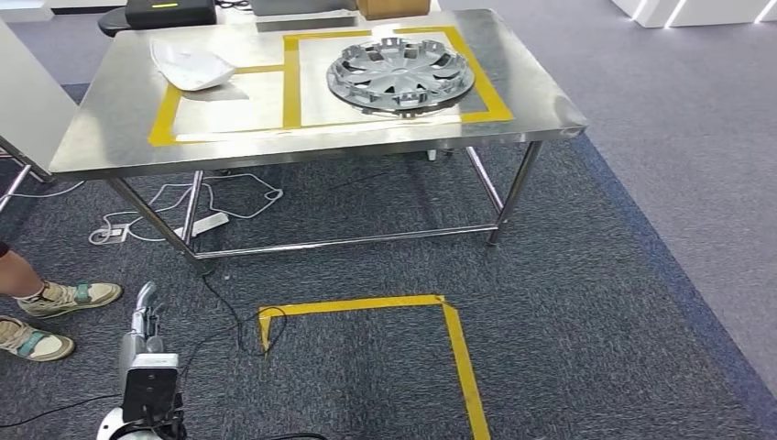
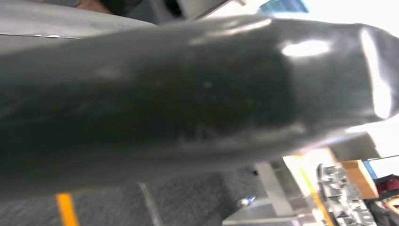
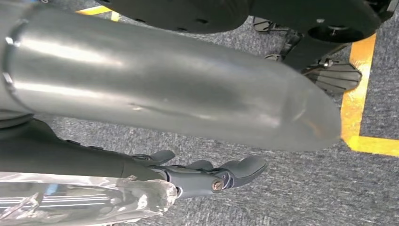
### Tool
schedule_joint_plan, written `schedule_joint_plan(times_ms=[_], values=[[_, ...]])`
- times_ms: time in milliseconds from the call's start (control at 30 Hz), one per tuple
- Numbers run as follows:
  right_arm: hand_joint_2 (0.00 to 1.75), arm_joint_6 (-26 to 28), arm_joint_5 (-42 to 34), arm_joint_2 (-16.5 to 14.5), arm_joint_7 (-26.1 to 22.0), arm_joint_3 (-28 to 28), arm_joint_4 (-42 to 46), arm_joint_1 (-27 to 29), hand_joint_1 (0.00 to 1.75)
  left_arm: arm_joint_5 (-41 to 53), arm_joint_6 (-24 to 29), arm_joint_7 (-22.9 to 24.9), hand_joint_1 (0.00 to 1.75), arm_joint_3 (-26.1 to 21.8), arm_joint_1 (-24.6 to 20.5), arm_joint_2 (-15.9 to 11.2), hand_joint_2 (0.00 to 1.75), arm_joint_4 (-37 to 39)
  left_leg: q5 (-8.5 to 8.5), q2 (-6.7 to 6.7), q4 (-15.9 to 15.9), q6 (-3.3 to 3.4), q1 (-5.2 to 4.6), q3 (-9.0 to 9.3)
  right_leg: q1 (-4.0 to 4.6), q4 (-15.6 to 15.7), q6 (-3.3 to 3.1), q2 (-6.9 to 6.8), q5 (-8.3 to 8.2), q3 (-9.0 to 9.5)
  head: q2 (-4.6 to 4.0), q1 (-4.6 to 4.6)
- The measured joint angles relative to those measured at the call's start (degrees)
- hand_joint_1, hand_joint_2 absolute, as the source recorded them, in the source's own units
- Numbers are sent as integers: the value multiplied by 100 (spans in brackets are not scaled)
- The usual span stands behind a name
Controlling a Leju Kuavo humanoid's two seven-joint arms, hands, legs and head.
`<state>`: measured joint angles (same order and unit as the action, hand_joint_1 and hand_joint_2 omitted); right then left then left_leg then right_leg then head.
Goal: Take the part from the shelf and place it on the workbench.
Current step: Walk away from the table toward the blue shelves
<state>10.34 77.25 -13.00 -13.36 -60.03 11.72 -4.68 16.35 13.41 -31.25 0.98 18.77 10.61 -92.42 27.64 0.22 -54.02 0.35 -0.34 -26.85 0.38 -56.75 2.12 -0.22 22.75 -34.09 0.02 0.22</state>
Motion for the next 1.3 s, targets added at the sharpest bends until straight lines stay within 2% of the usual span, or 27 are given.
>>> schedule_joint_plan(times_ms=[33, 67, 167, 200, 233, 267, 333, 367, 400, 500, 567, 600, 667, 700, 733, 767, 833, 867, 933, 1000, 1067, 1100, 1167, 1200, 1233, 1267, 1300], values=[[0, 1, -2, 1, -8, -1, 0, 5, 0, -60, -99, 1, 0, -24, 19, 17, 0, 12, -29, 3, 5, 33, 8, -18, -5, -71, 32, 1, 58, -43, 0, 11], [0, 2, -3, 1, -16, -2, 0, 11, 0, -108, -185, -1, 0, -48, 37, 37, 0, 23, -64, 6, 13, 69, 19, -39, -10, -246, 68, 5, 192, -125, 0, 26], [0, 4, -4, 2, -25, -4, 0, 30, 0, -173, -317, -7, 0, -119, 79, 80, 0, 56, -162, 10, 9, 111, 25, -147, -30, -1342, 158, 9, 830, -557, 0, 61], [0, 4, -6, 2, -25, -5, 0, 36, 0, -188, -343, -7, 0, -143, 95, 87, 0, 70, -192, 10, 5, 108, 24, -182, -35, -1602, 172, 9, 935, -633, 0, 60], [0, 4, -10, 2, -27, -8, 0, 43, 0, -209, -377, -5, 0, -168, 110, 94, 0, 86, -216, 9, 2, 103, 23, -209, -37, -1647, 177, 9, 929, -601, 0, 61], [0, 4, -16, 3, -31, -12, 0, 50, 0, -228, -424, -2, 0, -192, 122, 104, 0, 100, -233, 8, -1, 97, 23, -227, -40, -1459, 175, 9, 821, -451, 0, 60], [0, 5, -36, 6, -47, -28, 1, 46, 0, -261, -593, 9, 0, -263, 139, 134, 0, 128, -252, 4, -15, 69, 20, -244, -45, -633, 160, 9, 512, 73, 0, 62], [0, 5, -45, 7, -60, -38, 1, 36, 0, -272, -716, 17, 0, -317, 144, 151, 0, 146, -256, 3, -37, 47, 9, -259, -45, -269, 132, 15, 414, 290, 0, 60], [0, 4, -55, 8, -70, -48, 1, 27, 0, -281, -880, 23, 0, -392, 146, 172, 0, 178, -263, 2, -55, 21, -3, -280, -43, -37, 100, 22, 370, 421, 0, 54], [0, 3, -79, 10, -86, -78, 1, 33, 0, -154, -1415, 25, 0, -807, 111, 261, 0, 466, -290, 3, -87, -63, -10, -333, -35, 24, -31, 33, 346, 419, 0, 45], [0, 5, -91, 10, -85, -96, 1, 34, 0, 60, -1565, -52, 0, -1281, -35, 306, 0, 979, -141, -2, -270, -127, 0, -423, -49, 31, -114, 31, 307, 388, 0, 29], [0, 5, -93, 10, -80, -99, 1, 30, 0, 167, -1562, -154, 0, -1594, -177, 300, 0, 1390, 28, -4, -534, -161, 9, -550, -56, 37, -149, 29, 287, 366, 0, 19], [0, 6, -84, 11, -60, -102, 1, 24, 0, 357, -1437, -468, 0, -2355, -545, 233, 0, 2488, 416, -5, -1320, -209, 26, -928, -46, 36, -194, 30, 256, 301, 0, 0], [0, 7, -75, 12, -46, -103, 1, 27, 0, 457, -1299, -617, 0, -2744, -719, 177, 0, 3065, 521, -5, -1633, -217, 31, -1077, -40, 35, -205, 34, 241, 272, 0, -1], [0, 9, -66, 13, -35, -103, 2, 33, 0, 560, -1120, -717, 0, -3093, -866, 115, 0, 3601, 516, -5, -1763, -213, 32, -1135, -32, 34, -209, 41, 228, 251, 0, -3], [0, 13, -56, 14, -28, -104, 2, 39, 0, 671, -909, -757, 0, -3396, -994, 48, 0, 4100, 398, -6, -1659, -196, 30, -1078, -26, 34, -206, 50, 216, 239, 0, -7], [0, 19, -41, 15, -24, -104, 2, 40, 0, 890, -481, -699, 0, -3853, -1234, -69, 0, 4938, 1, -6, -930, -133, 17, -700, -15, 33, -186, 58, 197, 233, 0, -10], [0, 21, -35, 15, -24, -103, 2, 30, 0, 1012, -255, -620, 0, -4028, -1355, -111, 0, 5314, -141, -5, -530, -104, 8, -503, -2, 22, -168, 54, 192, 223, 0, -10], [0, 28, -26, 15, -25, -102, 2, 3, 0, 1208, 121, -425, 0, -4254, -1554, -151, 0, 5902, -235, -6, -114, -66, -9, -321, 17, 5, -122, 35, 178, 191, 0, -3], [0, 37, -21, 15, -25, -102, 2, -15, 0, 1292, 315, -269, 0, -4395, -1677, -162, 0, 6349, -241, -5, -85, -33, -12, -337, 16, 0, -69, 24, 164, 168, 0, -1], [0, 41, -19, 15, -25, -102, 2, -11, 0, 1309, 370, -203, 0, -4505, -1760, -168, 0, 6679, -272, 1, -72, 31, 11, -345, 9, -152, -5, 27, 283, 83, 0, 13], [0, 42, -17, 15, -24, -102, 2, -8, 0, 1327, 385, -170, 0, -4547, -1801, -175, 0, 6802, -288, 5, -64, 63, 26, -350, 3, -397, 29, 30, 437, -32, 0, 25], [0, 41, -9, 14, -23, -102, 1, -3, 0, 1424, 434, 63, 0, -4600, -1876, -198, 0, 7010, -298, 6, -67, 94, 28, -371, -22, -1185, 83, 31, 841, -382, 0, 51], [0, 39, -3, 14, -22, -102, 1, 0, 0, 1504, 469, 295, 0, -4613, -1907, -207, 0, 7111, -300, 6, -70, 97, 27, -378, -34, -1538, 102, 30, 977, -535, 0, 51], [0, 36, 3, 14, -19, -102, 1, 4, 0, 1585, 505, 574, 0, -4616, -1929, -210, 0, 7206, -301, 6, -74, 97, 27, -381, -40, -1712, 115, 30, 1009, -601, 0, 51], [0, 32, 9, 15, -15, -102, 1, 8, 0, 1654, 538, 863, 0, -4617, -1944, -205, 0, 7295, -300, 5, -81, 95, 29, -380, -46, -1651, 124, 29, 927, -552, 0, 51], [0, 27, 16, 15, -10, -102, 2, 8, 0, 1702, 568, 1122, 0, -4619, -1955, -192, 0, 7372, -296, 3, -90, 89, 34, -376, -52, -1354, 128, 28, 751, -387, 0, 52]])
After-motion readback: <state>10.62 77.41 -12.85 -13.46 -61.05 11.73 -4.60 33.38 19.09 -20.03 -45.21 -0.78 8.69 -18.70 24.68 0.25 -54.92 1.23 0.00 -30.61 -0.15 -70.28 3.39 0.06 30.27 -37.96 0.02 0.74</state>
